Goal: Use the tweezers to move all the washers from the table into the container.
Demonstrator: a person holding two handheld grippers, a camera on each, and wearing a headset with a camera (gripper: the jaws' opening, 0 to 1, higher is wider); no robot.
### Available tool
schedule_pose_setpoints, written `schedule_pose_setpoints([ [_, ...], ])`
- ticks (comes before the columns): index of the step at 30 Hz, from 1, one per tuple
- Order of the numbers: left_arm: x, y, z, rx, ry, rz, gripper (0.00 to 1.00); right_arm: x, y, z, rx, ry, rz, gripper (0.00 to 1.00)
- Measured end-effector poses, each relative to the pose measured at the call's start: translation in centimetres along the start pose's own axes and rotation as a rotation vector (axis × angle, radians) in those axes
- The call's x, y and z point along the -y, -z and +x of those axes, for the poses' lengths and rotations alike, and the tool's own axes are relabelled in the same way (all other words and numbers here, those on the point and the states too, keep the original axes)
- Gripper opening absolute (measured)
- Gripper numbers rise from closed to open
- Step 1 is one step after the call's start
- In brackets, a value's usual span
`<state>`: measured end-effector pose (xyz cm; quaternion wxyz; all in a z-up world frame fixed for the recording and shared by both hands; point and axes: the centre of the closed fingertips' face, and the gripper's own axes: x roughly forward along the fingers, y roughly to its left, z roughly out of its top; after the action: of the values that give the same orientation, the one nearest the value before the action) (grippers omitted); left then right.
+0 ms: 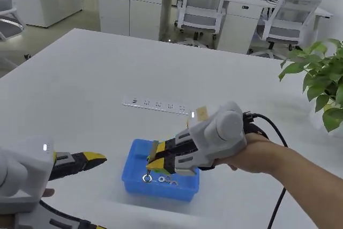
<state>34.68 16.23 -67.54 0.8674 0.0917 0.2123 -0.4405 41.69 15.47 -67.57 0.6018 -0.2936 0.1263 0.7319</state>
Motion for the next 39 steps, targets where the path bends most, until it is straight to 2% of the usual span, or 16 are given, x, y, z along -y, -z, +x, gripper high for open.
schedule_pose_setpoints([
  [9,-0.3,0.1,0.0,0.006,-0.001,-0.006,0.99,1.8,1.2,0.6,-0.008,0.035,0.001,0.08],
  [16,-0.6,0.2,-0.1,0.011,-0.007,-0.016,0.99,2.4,2.1,1.2,-0.016,0.041,0.012,0.08],
  [29,-1.1,0.0,0.1,0.017,-0.007,-0.025,0.99,2.7,4.3,2.6,-0.039,0.031,0.042,0.08],
  [36,-1.6,-0.3,0.3,0.017,-0.007,-0.016,0.94,2.3,5.4,3.6,-0.053,0.013,0.048,0.08],
  [39,-2.0,-0.6,0.5,0.012,-0.005,-0.005,0.89,2.2,5.7,3.8,-0.054,0.006,0.054,0.08],
])
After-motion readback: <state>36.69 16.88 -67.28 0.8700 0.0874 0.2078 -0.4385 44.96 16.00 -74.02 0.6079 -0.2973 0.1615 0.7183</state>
